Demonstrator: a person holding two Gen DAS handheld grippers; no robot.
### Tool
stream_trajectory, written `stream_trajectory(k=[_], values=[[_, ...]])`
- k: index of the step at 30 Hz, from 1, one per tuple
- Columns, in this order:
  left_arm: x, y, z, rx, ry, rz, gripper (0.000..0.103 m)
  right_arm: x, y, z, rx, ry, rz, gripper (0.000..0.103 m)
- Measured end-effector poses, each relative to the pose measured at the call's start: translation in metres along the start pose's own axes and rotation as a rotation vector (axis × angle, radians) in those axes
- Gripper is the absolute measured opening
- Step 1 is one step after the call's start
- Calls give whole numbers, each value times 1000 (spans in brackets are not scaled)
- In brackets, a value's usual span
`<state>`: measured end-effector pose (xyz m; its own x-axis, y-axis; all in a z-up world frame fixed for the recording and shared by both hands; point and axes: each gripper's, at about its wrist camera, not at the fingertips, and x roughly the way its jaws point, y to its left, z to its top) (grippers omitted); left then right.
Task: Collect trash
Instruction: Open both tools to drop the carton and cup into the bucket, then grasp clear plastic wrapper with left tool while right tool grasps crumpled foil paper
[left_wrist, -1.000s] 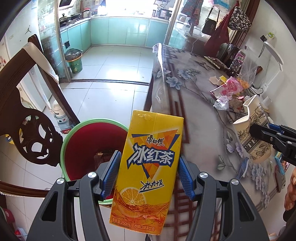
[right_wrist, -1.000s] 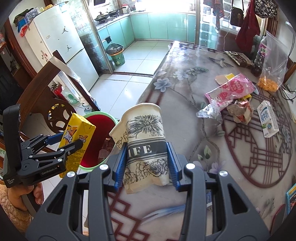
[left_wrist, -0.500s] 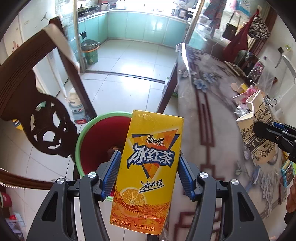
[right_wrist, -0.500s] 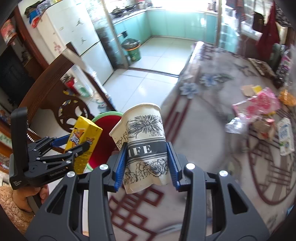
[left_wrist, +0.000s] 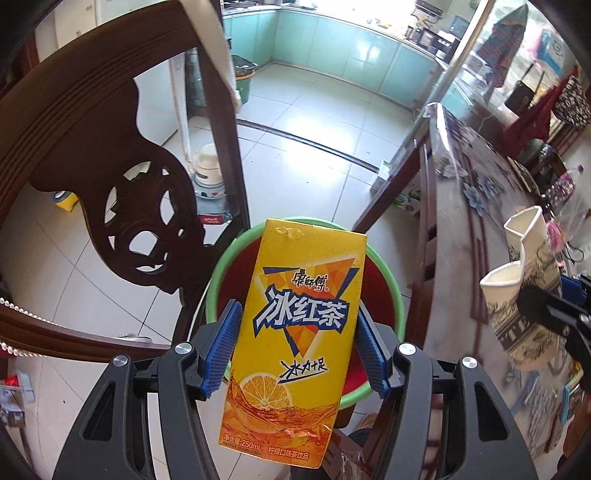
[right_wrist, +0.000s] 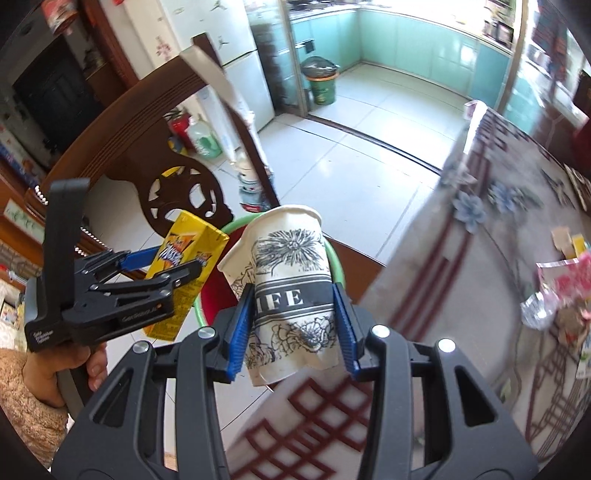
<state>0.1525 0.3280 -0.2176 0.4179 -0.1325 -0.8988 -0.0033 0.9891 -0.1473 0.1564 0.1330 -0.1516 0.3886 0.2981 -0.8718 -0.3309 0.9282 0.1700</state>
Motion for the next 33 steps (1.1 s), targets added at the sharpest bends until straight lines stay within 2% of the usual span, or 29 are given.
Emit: stream_trajectory(k=[1,3,6,10,15,27,33], values=[[1,3,2,-11,2,-2,58,3,4,3,-11,5,1,57],[2,9,5,-34,0,-10,59,2,8,6,-20,-11,-5,65],[0,9,8,-40,-18,-25,65,-1,10,7,-31,-15,-2,65],[-5,3,10,-33,-38,-63,65,-9,1,3,7,-25,-1,66],[-13,-24,7,38,-57,-102,69,-24,-22,-12,73,-44,-33,72],[-24,-117,0,206,-56,-207,72,-81,-129,-78,319,-79,-201,76],[-20,-177,-14,259,-30,-246,72,-106,-209,-116,433,-72,-298,76]])
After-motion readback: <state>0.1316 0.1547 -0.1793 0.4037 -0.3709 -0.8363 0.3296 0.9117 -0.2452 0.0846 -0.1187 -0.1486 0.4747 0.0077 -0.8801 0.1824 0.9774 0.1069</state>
